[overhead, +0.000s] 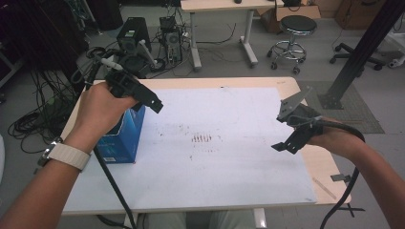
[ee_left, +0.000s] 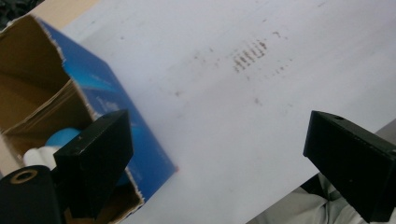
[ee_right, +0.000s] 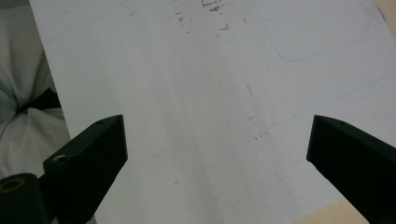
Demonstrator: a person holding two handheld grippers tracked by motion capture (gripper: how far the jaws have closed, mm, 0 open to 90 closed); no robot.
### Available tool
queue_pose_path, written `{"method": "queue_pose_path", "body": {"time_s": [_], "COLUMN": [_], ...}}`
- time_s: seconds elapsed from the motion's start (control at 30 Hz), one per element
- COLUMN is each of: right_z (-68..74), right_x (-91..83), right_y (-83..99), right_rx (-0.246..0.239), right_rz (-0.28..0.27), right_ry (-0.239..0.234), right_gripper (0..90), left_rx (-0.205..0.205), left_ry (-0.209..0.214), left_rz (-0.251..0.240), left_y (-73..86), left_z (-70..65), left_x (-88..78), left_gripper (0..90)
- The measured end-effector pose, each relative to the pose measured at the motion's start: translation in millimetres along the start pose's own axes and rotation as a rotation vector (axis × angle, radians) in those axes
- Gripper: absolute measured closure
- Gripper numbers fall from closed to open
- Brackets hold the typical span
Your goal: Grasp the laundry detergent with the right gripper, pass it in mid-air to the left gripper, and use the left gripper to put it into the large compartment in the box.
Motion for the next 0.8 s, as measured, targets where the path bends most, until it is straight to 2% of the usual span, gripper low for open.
{"method": "queue_pose_path", "body": {"time_s": [0.37,0.5,0.73,0.8], "right_z": [-1.5,-2.0,-2.5,-2.9], "right_x": [-0.2,0.4,2.0,2.6], "right_y": [-1.2,-1.6,-3.9,-5.1], "right_rx": [0.006,0.006,0.005,0.003], "right_rz": [-0.002,-0.001,0.0,-0.002], "right_ry": [0.0,-0.001,-0.004,-0.004], "right_gripper": [4.9,4.8,4.9,4.9], "left_rx": [0.115,0.169,0.215,0.243], "left_ry": [0.037,0.055,0.069,0.081], "left_rz": [-0.002,0.006,0.013,0.017], "left_y": [-19.3,-27.0,-36.5,-39.9], "left_z": [-36.4,-46.4,-59.3,-65.8], "left_x": [3.8,6.5,15.0,18.3], "left_gripper": [8.7,8.7,8.7,8.7]}}
Point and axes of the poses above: each handheld gripper's, and its own axes: x roughly forward along the jaws, y roughly out of its underside, z roughly to its left, the point moved 2 cm from there along x, roughly forward along the jaws, and after that the axes turned 1 degree about -y, right-handed, at the moved point
